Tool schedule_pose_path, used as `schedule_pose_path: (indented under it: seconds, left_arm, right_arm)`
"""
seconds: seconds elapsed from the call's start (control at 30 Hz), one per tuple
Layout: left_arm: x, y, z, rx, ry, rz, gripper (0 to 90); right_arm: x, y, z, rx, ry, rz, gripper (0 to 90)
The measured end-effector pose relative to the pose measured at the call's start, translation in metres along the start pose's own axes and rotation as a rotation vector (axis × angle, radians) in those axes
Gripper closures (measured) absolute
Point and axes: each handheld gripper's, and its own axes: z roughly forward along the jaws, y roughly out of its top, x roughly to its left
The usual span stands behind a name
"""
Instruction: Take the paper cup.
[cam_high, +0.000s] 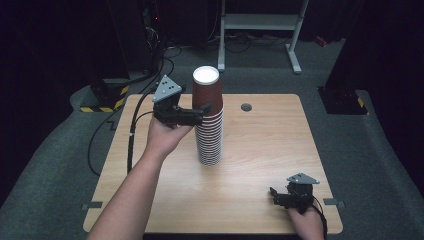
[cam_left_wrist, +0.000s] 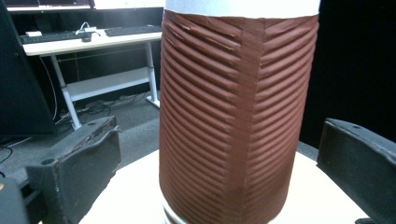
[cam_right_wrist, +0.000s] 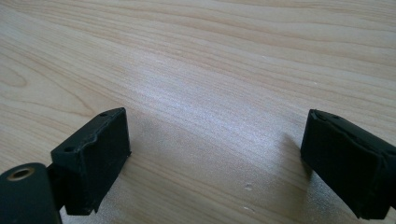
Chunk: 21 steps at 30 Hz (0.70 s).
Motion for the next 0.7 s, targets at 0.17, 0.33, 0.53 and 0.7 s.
schedule_pose_path:
  seconds: [0.17, 0.33, 0.53, 0.7]
  left_arm:
    - [0.001, 0.002, 0.008, 0.007, 0.002, -0.007, 0.1]
    - [0.003, 0.005, 0.013, 0.011, -0.003, -0.007, 0.2]
    - [0.002, 0.006, 0.017, 0.009, -0.015, -0.003, 1.2]
    - [0.001, 0.005, 0.021, 0.022, -0.023, -0.002, 2.2]
  right_arm:
    - [0.0, 0.0, 0.0, 0.0, 0.001, 0.0, 7.9]
    - [0.0, 0.0, 0.0, 0.0, 0.002, -0.002, 7.9]
    - [0.0, 0.0, 0.0, 0.0, 0.003, -0.002, 8.0]
    - [0.0, 0.0, 0.0, 0.0, 0.004, -0.003, 8.0]
